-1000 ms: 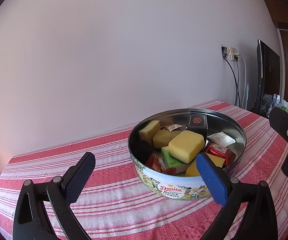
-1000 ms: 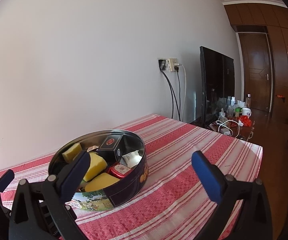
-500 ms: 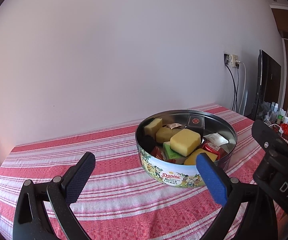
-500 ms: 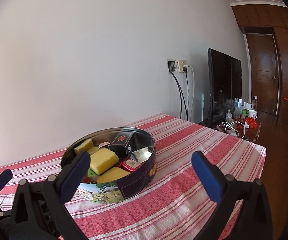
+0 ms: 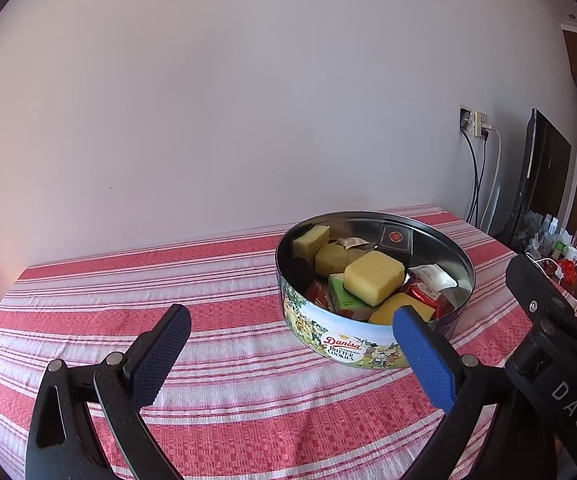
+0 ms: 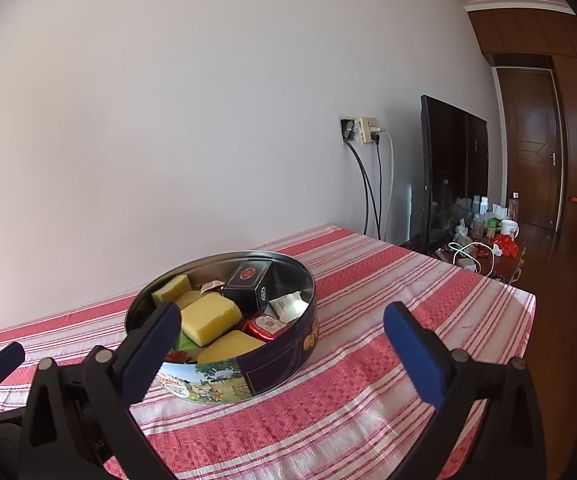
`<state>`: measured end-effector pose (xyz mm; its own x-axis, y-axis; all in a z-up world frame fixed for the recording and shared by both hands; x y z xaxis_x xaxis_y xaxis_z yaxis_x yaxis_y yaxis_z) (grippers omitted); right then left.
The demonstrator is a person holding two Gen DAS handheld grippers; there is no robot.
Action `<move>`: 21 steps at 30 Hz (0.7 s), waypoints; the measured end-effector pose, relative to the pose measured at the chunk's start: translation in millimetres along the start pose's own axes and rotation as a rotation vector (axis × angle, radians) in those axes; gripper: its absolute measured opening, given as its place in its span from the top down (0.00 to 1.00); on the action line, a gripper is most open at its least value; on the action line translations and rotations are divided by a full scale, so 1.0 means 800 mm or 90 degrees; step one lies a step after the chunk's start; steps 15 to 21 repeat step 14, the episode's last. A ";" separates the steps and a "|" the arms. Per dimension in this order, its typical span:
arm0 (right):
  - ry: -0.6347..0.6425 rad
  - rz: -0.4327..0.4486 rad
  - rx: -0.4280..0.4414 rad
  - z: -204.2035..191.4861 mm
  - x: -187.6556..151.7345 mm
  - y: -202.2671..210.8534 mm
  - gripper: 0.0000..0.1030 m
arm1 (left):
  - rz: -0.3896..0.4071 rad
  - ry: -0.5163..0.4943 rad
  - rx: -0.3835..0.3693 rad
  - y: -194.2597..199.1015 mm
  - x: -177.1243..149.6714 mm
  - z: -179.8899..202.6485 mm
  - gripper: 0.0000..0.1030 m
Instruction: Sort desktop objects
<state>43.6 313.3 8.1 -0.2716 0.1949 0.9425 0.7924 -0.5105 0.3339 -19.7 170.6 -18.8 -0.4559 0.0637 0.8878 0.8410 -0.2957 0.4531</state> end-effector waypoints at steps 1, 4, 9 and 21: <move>-0.001 0.000 0.000 0.000 0.000 0.000 0.00 | -0.001 0.000 0.000 0.000 0.000 0.000 0.01; -0.003 0.001 0.002 0.000 0.000 0.000 0.00 | -0.004 0.001 0.000 0.000 -0.001 0.000 0.01; -0.005 -0.005 -0.002 0.001 -0.003 -0.003 0.00 | -0.003 0.000 0.018 -0.002 0.000 -0.006 0.01; -0.008 -0.011 -0.001 0.001 -0.006 -0.007 0.00 | -0.012 0.011 0.020 -0.006 -0.001 -0.012 0.01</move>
Point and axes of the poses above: each gripper's, at about its wrist camera, not at the fingertips, and y roughly against the way its jaws point, z to its right, x to its top, the point moved 10 cm from there along -y, roughly the way its jaws point, and after that the axes turned 6 degrees about y, right-handed, at the moved point
